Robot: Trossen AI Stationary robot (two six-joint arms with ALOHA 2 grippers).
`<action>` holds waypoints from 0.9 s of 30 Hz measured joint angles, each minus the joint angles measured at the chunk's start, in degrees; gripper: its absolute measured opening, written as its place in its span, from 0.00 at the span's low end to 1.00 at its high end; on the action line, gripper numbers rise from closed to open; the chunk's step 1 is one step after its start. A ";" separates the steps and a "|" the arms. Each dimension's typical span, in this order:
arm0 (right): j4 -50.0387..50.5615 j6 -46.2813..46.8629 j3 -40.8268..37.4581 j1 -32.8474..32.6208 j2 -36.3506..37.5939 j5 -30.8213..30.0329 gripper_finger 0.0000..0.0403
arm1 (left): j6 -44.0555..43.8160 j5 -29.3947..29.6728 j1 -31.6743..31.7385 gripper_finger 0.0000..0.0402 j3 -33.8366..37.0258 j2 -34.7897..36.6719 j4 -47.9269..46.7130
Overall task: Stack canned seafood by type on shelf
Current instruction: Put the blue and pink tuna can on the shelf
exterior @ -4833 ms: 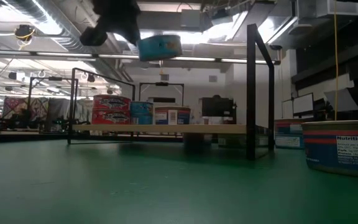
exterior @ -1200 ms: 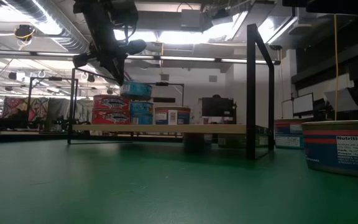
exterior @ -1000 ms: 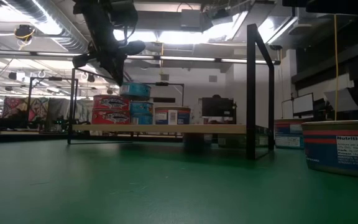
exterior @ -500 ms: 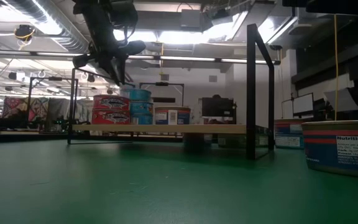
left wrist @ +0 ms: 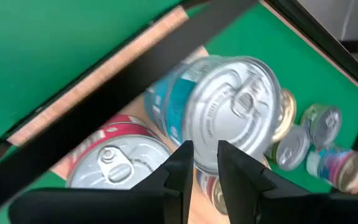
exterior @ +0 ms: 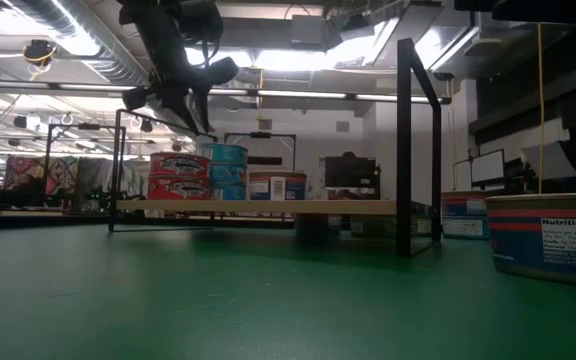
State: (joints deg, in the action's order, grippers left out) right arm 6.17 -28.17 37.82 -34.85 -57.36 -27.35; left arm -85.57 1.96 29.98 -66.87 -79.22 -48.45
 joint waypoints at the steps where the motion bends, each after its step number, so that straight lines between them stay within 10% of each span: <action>1: 0.00 -0.01 0.00 -0.01 0.00 0.00 0.52 | 0.28 -0.41 -0.09 0.16 0.00 0.00 0.48; 27: 9.29 7.44 -0.02 -0.01 0.02 0.01 0.52 | 17.92 -0.59 -14.00 0.08 0.00 9.38 5.97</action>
State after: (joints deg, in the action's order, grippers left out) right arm 15.46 -20.73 37.80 -34.86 -57.34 -27.34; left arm -67.65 1.38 15.99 -66.87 -69.84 -42.48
